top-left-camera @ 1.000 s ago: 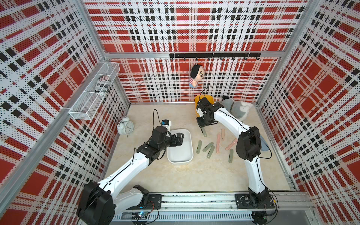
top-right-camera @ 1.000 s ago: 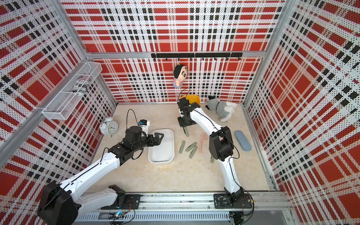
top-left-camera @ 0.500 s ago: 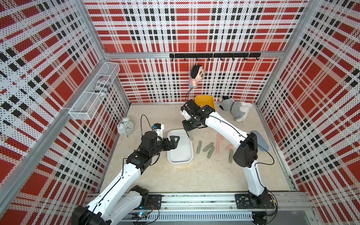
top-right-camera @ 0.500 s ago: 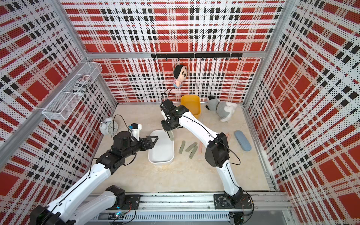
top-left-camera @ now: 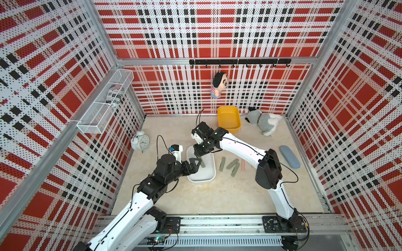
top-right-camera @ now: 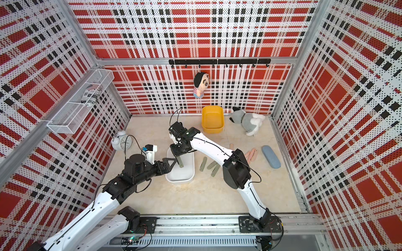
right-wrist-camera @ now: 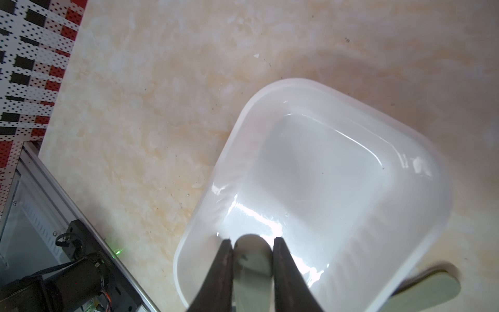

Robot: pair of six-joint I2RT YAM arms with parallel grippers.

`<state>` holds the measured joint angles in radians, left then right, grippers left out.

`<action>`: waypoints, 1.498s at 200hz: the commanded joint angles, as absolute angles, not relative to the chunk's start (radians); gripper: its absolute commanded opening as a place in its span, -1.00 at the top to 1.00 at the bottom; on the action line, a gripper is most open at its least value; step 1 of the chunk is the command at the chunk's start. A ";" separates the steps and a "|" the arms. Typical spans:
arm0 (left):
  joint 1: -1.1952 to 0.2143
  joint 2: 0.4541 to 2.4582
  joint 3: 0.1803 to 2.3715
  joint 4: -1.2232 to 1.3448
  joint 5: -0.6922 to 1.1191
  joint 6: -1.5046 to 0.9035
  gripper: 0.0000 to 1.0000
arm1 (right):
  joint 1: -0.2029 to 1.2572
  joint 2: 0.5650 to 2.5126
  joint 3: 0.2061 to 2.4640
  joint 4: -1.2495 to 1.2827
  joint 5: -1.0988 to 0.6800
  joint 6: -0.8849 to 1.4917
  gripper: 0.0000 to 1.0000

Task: Place the fruit knives into the storage box by color
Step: Place the fruit knife in the storage box.

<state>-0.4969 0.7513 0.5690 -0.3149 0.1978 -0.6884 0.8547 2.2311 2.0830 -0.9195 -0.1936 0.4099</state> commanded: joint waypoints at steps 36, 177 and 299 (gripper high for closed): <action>-0.551 0.680 0.518 -0.311 0.130 -0.763 -0.95 | 0.857 2.294 2.035 -0.798 -0.215 0.483 0.51; -0.581 0.690 0.523 -0.339 0.049 -0.787 -0.95 | 0.807 2.333 2.023 -0.768 -0.211 0.486 -0.08; -0.574 0.766 0.661 -0.382 -0.043 -0.695 -0.95 | 0.721 2.098 2.019 -0.845 -0.108 0.423 -0.44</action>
<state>-0.5755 0.7357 0.6151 -0.3836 -0.0154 -0.7448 0.7647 2.1773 2.0502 -0.8139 -0.1925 0.4500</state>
